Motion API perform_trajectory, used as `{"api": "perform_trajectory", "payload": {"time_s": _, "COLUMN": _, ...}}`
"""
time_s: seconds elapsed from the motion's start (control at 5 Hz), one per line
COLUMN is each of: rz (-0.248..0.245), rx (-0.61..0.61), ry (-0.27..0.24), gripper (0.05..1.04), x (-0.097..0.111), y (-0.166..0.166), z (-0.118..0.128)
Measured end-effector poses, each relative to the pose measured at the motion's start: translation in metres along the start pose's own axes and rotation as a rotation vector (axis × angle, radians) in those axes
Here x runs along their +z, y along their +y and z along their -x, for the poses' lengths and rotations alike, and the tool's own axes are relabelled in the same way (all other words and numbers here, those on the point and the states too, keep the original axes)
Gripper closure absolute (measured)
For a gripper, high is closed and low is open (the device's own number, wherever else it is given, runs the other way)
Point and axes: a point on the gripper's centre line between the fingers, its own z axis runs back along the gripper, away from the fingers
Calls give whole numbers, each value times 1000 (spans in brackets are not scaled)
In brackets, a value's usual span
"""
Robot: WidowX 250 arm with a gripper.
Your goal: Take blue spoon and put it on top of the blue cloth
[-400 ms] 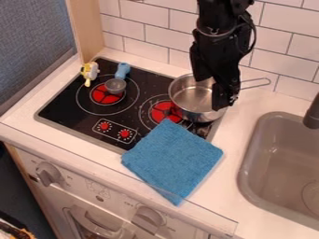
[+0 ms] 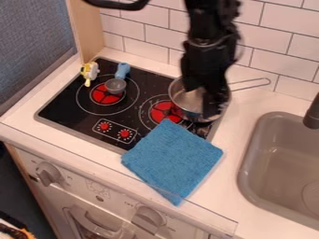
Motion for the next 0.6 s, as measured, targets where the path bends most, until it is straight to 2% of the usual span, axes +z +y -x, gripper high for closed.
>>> {"api": "perform_trajectory", "payload": {"time_s": 0.2, "rz": -9, "rx": 90, "ry": 10, "gripper": 82, "x": -2, "y": 17, "z": 14}}
{"api": "perform_trajectory", "payload": {"time_s": 0.4, "rz": -57, "rx": 241, "ry": -18, "gripper": 82, "x": 6, "y": 44, "z": 33}}
{"api": "perform_trajectory", "payload": {"time_s": 0.6, "rz": -91, "rx": 467, "ry": -62, "gripper": 82, "x": 4, "y": 66, "z": 52}}
